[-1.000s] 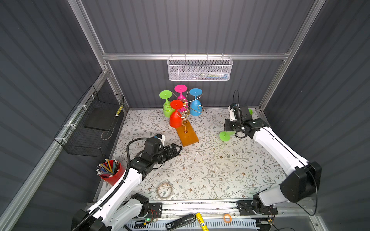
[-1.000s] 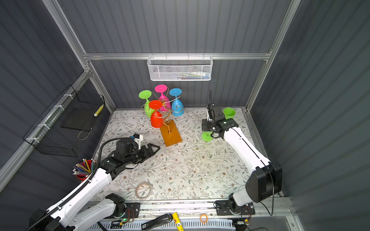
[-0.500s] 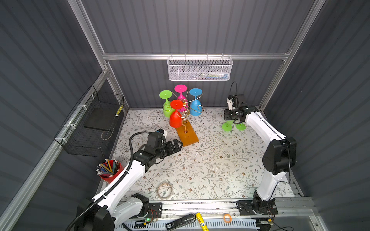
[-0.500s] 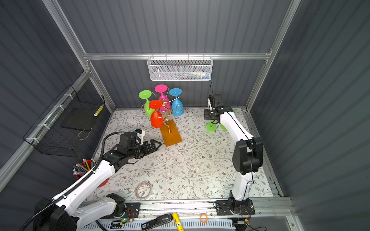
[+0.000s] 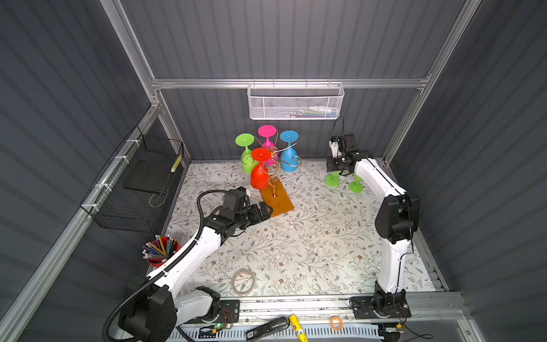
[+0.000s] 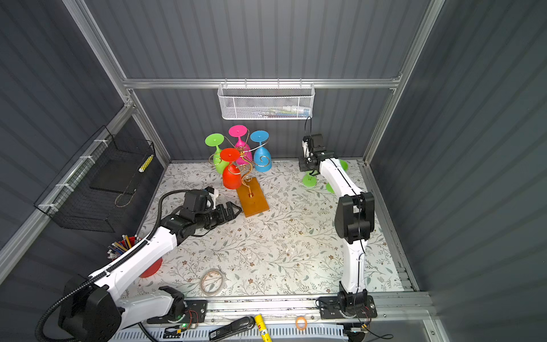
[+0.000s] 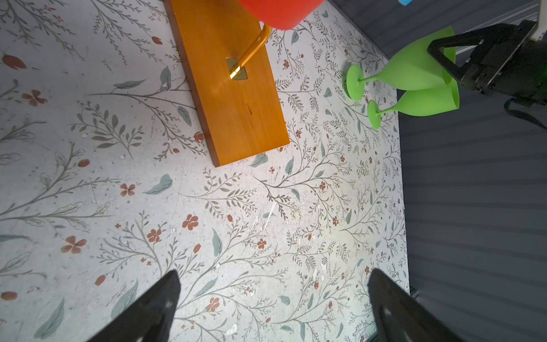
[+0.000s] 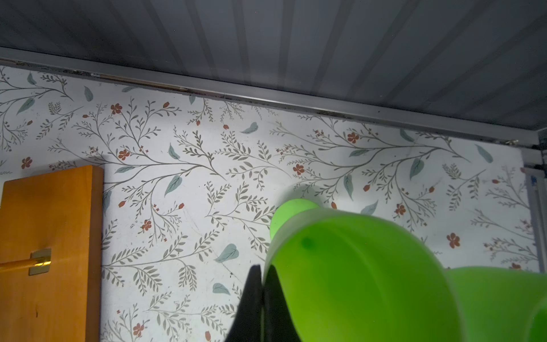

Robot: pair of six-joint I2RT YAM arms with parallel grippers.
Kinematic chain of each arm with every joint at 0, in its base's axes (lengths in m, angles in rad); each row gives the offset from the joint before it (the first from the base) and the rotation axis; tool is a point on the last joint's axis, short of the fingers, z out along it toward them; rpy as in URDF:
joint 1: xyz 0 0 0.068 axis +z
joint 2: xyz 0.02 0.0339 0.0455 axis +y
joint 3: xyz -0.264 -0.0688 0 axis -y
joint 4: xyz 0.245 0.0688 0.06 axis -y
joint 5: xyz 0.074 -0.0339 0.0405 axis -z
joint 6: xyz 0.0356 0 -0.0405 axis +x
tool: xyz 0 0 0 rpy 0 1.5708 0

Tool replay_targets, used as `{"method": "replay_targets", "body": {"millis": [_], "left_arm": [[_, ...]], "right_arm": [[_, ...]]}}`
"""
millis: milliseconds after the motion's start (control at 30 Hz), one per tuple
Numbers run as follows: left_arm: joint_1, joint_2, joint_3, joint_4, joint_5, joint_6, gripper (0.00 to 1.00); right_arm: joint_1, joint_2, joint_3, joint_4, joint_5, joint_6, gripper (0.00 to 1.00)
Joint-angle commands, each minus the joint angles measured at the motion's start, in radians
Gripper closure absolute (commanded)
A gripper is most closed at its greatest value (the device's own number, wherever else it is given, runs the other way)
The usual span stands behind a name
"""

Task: Take the wine glass off the wine glass rack
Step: Place the wine glass at the top-right of the table.

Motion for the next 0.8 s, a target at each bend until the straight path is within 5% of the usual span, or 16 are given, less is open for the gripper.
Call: {"method": "replay_targets", "body": {"millis": [0,533,767], "left_arm": [[0.000,0.009,0.037,0.016,0.005,0.014,0.01],[0.000,-0.047,0.022,-0.007,-0.009,0.001,0.01],[0.000,-0.100,0.008,-0.046,-0.032,-0.002,0.01]], "right_arm": [[-0.010,0.024,0.043,-0.023,-0.028,-0.027,1.00],[-0.008,0.071,0.173,-0.104,-0.044,-0.046,0.59],[-0.006,-0.039,0.097,-0.067,-0.047,-0.010,0.41]]}}
